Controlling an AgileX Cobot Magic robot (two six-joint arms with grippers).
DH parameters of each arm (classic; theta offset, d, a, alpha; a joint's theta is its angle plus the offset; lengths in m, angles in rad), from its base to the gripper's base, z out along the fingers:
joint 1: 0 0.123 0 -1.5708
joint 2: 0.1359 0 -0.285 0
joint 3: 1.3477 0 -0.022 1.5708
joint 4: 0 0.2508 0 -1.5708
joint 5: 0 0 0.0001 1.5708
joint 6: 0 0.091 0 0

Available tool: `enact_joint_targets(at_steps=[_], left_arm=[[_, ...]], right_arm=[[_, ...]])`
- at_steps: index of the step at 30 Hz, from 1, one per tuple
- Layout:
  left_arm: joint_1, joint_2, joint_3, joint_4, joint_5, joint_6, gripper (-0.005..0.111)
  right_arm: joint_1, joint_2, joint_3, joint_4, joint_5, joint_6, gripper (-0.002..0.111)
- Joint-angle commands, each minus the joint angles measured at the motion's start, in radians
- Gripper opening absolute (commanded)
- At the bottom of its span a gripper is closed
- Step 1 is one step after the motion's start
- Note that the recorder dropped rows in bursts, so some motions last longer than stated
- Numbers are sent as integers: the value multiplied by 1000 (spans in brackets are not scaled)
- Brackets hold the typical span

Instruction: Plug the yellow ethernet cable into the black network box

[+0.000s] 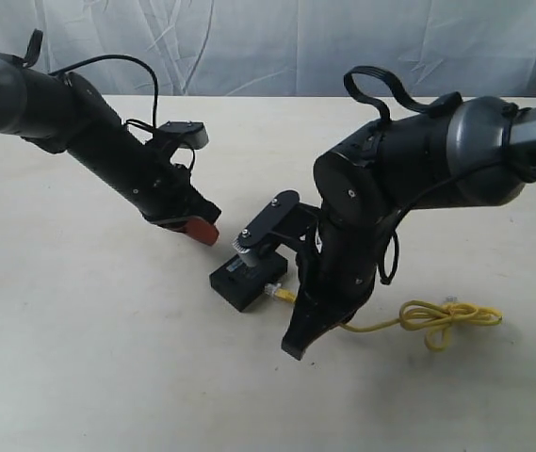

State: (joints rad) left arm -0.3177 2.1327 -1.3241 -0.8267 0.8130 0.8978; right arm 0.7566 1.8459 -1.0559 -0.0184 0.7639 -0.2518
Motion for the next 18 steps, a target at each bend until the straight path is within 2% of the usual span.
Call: enact_joint_targets(at_steps=[1,18], left_arm=[[-5,27,-4,-35,5,3,0],[-5,45,-4,-60,153,28,0]], right_arm=[[1,-1,4,-8,-13,-6,-1],[1,25,4,40,3,-55,-1]])
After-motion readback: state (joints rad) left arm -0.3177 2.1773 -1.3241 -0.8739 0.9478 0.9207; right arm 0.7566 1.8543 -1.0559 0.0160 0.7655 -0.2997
